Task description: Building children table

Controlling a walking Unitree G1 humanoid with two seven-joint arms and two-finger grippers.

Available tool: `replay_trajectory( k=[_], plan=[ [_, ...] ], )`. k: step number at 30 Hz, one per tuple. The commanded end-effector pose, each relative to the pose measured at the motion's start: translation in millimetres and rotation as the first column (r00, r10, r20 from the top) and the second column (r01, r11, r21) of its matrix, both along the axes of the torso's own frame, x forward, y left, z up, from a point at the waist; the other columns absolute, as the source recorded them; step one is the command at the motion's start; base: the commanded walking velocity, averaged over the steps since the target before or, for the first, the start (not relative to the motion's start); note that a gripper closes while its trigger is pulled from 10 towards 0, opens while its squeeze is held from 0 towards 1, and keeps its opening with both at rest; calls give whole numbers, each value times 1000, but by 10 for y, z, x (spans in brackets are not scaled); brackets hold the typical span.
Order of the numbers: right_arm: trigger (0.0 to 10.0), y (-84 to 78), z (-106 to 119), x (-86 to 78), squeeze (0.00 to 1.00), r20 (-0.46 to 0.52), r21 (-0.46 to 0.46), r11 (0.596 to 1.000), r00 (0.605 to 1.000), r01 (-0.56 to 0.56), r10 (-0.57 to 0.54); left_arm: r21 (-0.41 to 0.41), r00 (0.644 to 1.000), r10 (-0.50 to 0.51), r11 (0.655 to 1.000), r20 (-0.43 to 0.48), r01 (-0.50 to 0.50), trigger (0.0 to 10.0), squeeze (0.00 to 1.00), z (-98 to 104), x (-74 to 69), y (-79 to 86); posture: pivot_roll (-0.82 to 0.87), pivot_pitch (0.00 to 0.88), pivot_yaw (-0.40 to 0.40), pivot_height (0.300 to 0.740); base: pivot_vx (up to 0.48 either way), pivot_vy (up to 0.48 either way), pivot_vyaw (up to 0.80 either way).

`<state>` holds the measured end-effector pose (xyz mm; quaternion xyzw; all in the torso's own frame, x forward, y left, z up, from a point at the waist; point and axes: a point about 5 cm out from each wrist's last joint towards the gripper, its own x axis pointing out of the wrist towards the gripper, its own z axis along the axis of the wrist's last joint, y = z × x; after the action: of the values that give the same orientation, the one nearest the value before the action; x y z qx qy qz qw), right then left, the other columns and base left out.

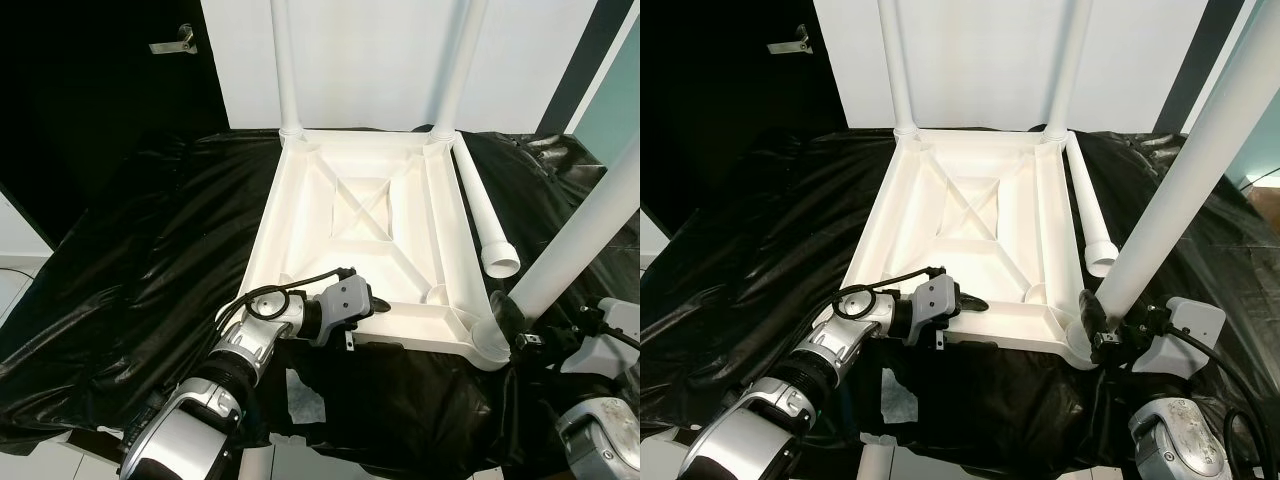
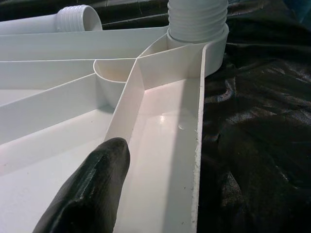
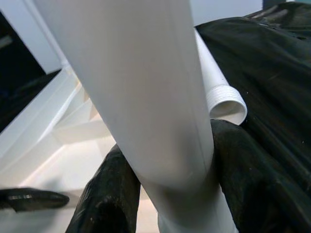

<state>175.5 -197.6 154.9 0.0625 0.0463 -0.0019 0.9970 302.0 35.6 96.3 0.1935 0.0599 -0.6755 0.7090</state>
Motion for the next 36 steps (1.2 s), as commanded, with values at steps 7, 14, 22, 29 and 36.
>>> replay_trajectory(
  k=[7,14,22,29,36],
  plan=[
    [10000,186,-632,-15,0,-257,32,999,966,-28,35,96,992,55,994,-113,-44,10000,0,-348,-136,49,-269,62,58,740,0,0,0],
    [10000,156,-712,42,0,-227,-47,998,973,44,-54,92,990,66,994,-121,-55,10000,0,-360,-148,76,-240,78,56,740,0,0,0],
    [10000,189,-666,146,0,-35,-141,974,982,178,-185,93,987,74,994,-141,-61,10000,0,-403,-201,132,-206,109,69,740,0,0,0],
    [10000,230,-678,303,0,22,-134,951,960,279,-279,91,987,76,994,-140,-64,10000,0,-388,-202,129,-185,121,82,740,0,0,0],
    [10000,517,-620,551,0,93,-127,966,972,226,-215,91,987,92,993,-131,-81,10000,0,-355,-176,162,-147,118,88,740,0,0,0]
  ],
)
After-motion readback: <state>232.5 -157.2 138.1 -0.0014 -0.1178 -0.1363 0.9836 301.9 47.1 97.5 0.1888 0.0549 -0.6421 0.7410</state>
